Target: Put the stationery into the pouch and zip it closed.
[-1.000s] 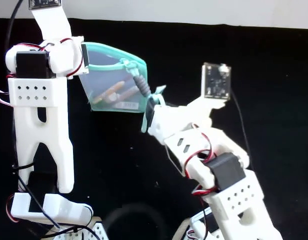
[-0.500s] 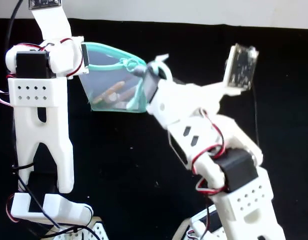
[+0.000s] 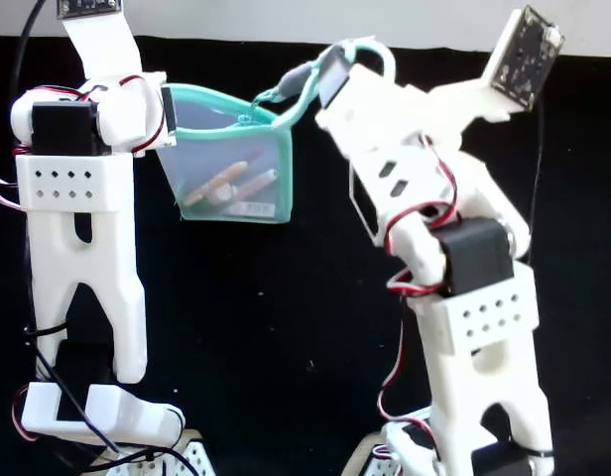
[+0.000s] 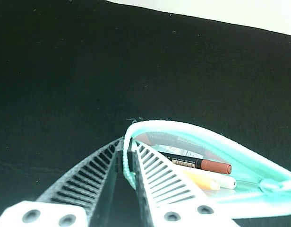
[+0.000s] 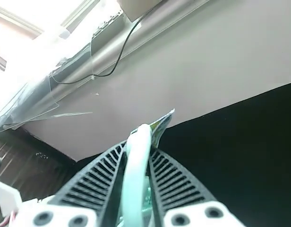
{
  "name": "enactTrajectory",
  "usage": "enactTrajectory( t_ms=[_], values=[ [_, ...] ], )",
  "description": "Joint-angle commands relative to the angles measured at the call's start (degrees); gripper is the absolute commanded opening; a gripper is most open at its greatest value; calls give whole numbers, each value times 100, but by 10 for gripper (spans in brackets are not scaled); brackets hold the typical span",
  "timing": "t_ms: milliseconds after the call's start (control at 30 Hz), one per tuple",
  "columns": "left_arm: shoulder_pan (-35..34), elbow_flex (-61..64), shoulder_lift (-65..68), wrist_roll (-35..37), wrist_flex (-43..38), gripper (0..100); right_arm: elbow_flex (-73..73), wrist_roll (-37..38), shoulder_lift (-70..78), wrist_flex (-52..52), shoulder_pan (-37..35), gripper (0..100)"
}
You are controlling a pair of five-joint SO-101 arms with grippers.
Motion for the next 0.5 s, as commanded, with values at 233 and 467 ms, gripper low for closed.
enactTrajectory(
  t_ms=[233,467],
  values=[
    [-40,233,66,-9,-9,6,-1068,-35,418,-119,620,7],
    [-40,215,57,-9,-9,6,-1560,-35,655,-119,857,7]
  ],
)
